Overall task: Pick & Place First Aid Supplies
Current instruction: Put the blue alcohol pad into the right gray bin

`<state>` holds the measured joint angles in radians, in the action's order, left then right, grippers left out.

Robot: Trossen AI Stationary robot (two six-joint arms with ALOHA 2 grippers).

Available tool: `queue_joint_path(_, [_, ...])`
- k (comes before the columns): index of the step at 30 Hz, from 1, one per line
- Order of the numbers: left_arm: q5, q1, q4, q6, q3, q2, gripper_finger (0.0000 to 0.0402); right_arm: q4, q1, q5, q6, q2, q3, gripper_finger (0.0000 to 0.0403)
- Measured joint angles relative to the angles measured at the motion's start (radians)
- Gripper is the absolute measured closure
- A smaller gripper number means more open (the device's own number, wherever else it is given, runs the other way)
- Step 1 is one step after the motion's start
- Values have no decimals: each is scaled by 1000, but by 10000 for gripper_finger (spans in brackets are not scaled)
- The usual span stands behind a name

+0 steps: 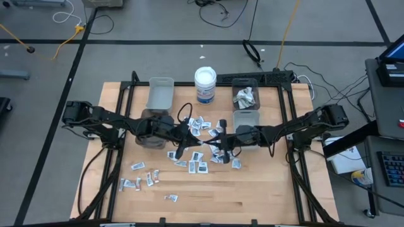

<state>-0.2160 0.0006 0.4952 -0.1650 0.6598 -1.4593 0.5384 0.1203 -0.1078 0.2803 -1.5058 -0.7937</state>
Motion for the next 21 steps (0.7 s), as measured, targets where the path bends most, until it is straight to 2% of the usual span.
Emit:
queue_joint_path(11, [-7,26,-4,-17,0,0,217,-130,-15,0,5,77,0,403])
queue_joint_path(18, [62,60,-60,-47,0,0,188,-196,-14,-2,-1,133,0,403])
queue_joint_path(21, [64,70,-84,-44,0,0,186,-263,-14,-42,-2,163,0,403])
